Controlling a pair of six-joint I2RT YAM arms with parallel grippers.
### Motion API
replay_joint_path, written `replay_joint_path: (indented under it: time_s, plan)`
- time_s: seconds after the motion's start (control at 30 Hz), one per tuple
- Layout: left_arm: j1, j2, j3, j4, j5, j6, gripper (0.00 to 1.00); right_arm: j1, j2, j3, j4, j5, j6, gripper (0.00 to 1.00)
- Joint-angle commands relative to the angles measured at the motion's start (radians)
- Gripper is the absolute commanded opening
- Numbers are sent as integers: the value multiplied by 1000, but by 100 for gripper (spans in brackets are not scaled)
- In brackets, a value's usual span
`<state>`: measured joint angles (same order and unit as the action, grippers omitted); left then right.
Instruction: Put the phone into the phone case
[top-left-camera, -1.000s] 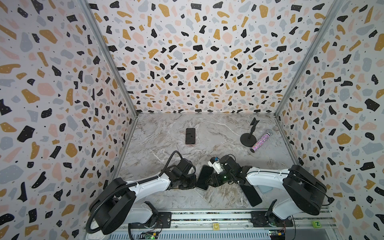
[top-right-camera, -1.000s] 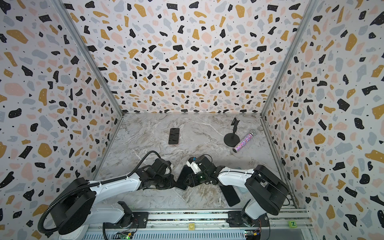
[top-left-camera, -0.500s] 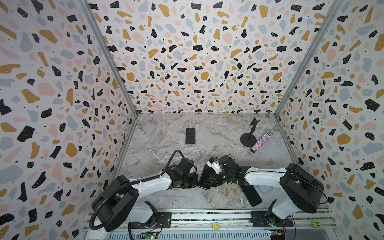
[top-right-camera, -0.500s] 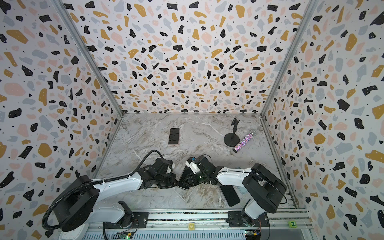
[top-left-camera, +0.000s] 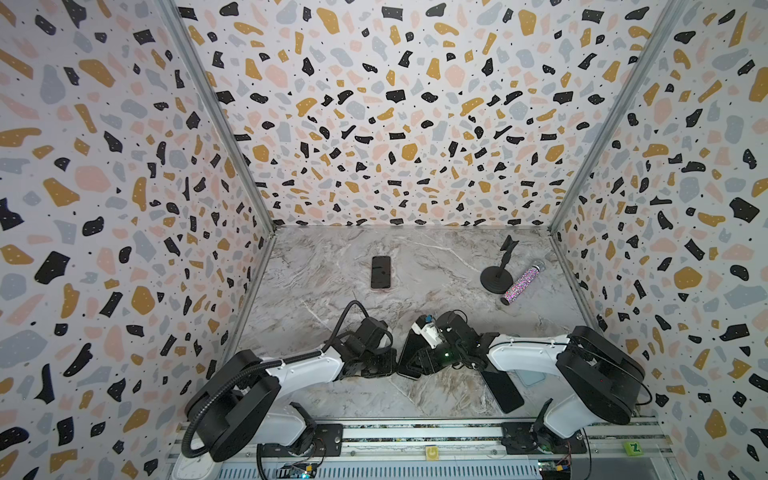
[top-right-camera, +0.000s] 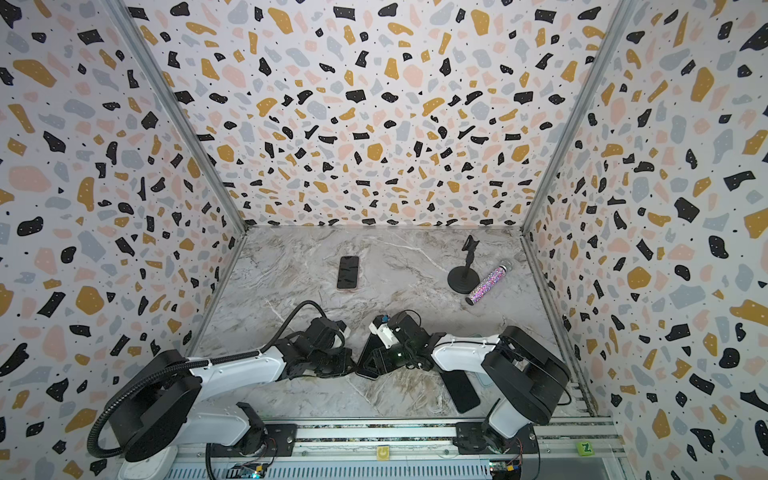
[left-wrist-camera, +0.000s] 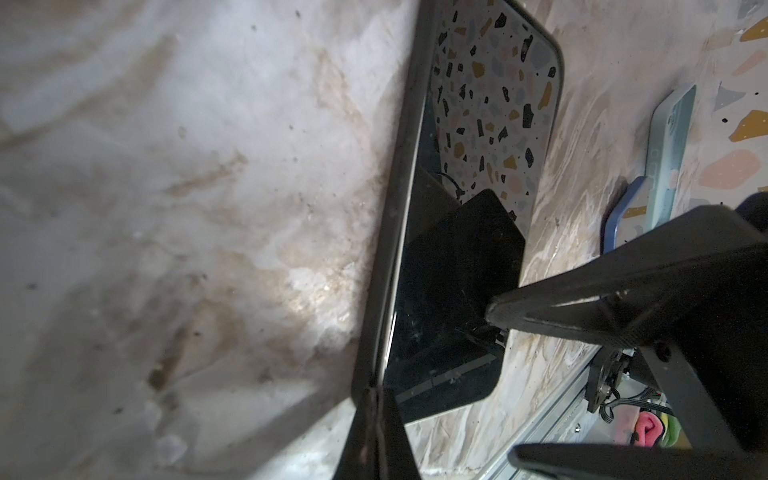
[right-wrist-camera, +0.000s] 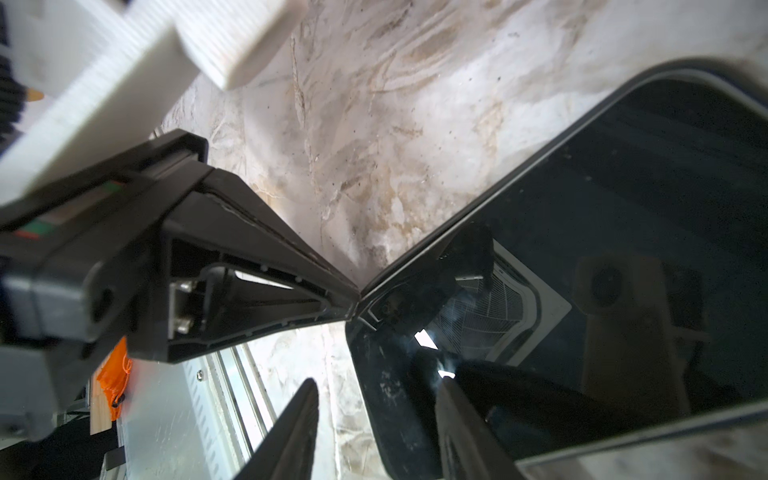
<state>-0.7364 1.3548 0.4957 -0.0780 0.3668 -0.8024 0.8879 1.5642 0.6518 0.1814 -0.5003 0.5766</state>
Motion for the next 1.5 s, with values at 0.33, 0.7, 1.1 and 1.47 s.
replay_joint_path:
  time_s: [0.33,0.7,1.1,1.47]
  plan:
    - [9,-58,75,-54,-47,26,45,-2,-204,7,-314,167,90,39]
    - [9,43,-21,169,87,-38,49,-9,-246,-55,-282,168,172,36]
    - [-83,76,-36,304,103,-133,37,8,-279,-103,-296,193,278,23]
    - [-86,76,-49,317,101,-136,36,22,-233,-81,-312,213,266,20]
